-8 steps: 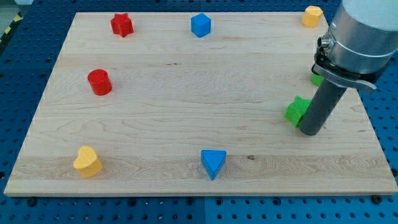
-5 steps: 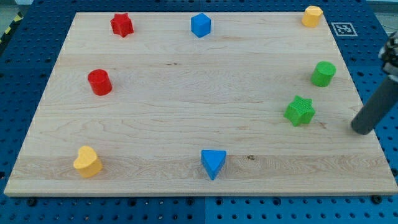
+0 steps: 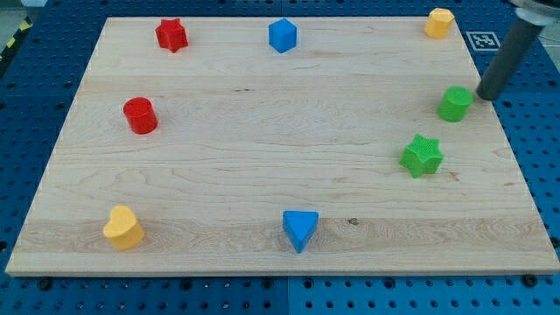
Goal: Move green circle to the top of green star
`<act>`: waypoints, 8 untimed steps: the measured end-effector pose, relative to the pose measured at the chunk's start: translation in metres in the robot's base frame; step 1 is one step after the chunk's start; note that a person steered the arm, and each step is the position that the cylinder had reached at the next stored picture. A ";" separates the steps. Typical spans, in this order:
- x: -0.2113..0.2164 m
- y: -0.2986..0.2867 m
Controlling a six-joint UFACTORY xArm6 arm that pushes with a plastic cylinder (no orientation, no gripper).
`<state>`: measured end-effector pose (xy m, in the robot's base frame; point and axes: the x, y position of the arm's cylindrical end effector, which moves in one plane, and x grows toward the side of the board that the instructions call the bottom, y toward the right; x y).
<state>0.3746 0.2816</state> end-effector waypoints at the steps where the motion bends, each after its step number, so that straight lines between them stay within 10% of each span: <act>1: 0.002 -0.013; 8: 0.053 -0.068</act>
